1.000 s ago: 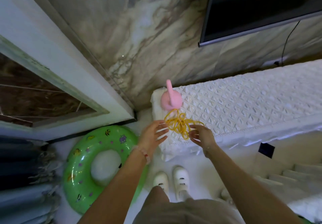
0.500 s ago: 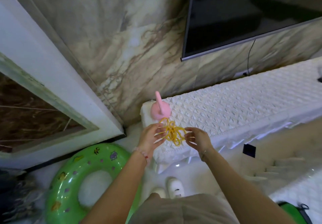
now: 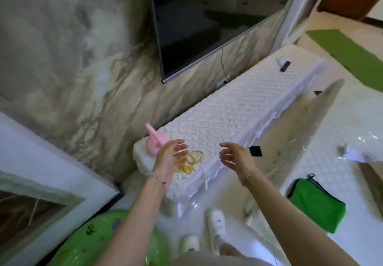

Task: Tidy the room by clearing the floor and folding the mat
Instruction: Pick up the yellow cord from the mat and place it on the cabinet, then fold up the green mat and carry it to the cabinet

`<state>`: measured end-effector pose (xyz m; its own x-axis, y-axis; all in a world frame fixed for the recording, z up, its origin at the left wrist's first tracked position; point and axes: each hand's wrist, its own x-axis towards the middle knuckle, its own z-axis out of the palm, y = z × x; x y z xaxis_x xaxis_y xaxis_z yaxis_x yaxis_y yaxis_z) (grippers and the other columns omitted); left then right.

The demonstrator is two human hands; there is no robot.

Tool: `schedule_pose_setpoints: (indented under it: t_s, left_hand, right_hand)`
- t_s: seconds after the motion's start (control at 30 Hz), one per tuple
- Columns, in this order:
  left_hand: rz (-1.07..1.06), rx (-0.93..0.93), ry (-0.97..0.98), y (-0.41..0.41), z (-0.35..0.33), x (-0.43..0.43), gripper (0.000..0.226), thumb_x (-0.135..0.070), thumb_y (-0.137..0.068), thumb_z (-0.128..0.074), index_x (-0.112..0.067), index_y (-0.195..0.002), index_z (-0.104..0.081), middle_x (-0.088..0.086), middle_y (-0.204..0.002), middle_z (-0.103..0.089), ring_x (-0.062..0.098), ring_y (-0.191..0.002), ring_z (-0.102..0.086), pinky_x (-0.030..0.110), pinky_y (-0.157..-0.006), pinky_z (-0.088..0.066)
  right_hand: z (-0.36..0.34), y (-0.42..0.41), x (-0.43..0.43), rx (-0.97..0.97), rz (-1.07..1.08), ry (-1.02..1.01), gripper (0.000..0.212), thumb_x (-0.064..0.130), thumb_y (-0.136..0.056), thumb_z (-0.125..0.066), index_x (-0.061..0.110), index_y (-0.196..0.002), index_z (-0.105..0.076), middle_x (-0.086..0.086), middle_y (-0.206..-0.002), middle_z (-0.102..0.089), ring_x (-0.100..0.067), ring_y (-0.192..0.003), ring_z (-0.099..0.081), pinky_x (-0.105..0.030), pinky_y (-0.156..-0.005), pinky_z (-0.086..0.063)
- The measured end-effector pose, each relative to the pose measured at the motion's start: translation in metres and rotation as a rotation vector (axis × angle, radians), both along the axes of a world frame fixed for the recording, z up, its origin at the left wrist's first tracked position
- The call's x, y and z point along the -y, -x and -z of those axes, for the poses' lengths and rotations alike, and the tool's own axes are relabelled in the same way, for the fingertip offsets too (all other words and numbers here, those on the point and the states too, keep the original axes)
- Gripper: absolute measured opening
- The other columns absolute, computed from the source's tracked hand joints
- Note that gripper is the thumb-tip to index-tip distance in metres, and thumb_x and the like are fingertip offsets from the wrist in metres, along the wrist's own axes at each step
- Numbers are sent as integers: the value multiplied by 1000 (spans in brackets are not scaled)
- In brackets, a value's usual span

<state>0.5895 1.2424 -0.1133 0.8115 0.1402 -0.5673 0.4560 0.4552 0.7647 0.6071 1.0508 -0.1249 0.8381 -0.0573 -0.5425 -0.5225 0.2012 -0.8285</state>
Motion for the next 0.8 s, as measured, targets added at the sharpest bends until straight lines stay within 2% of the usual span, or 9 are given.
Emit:
schedule_pose_setpoints:
  t_s: [0.3,0.47,0.63,0.73,0.8]
  left_hand:
    - [373,97,-33,18,-31,89,14,-19,-92,-50,-14,-90,-63,3,-84,-64,17,-78,-61,30,-75,-48]
    - [539,178,-56,38,-53,146,16,-19,-94,-49,-11,-94,-63,4,-85,-64,19,-81,-61,31,-78,-50]
    - [663,191,-31,73,-63,213,16,-16,-96,-46,-9,-96,-60,4,-82,-63,18,-77,-60,29,-74,-48]
    - [772,178,1,109,-67,267,20,-16,-97,-43,-11,-89,-60,3,-79,-62,16,-73,-58,28,-70,-46]
    - [854,184,22,138,-68,303,22,-16,-97,-43,-13,-85,-61,2,-75,-64,14,-69,-59,28,-68,-46]
  right_hand:
    - [-30,71,64,118,289,-6,20,11,-92,-50,12,-85,-69,4,-57,-62,-10,-58,-59,-25,-71,-51]
    - [-53,112,107,192,462,-26,22,8,-93,-47,10,-84,-66,4,-56,-60,-9,-55,-57,-24,-69,-50]
    - [-67,175,161,231,625,0,19,7,-93,-49,8,-87,-66,2,-57,-59,-8,-54,-58,-21,-63,-50]
    - [-70,227,200,246,744,26,16,11,-91,-53,8,-86,-68,-1,-62,-60,-12,-58,-58,-28,-70,-48]
    - [-72,266,227,240,825,47,17,11,-91,-52,9,-85,-68,-3,-66,-59,-15,-61,-56,-27,-69,-47]
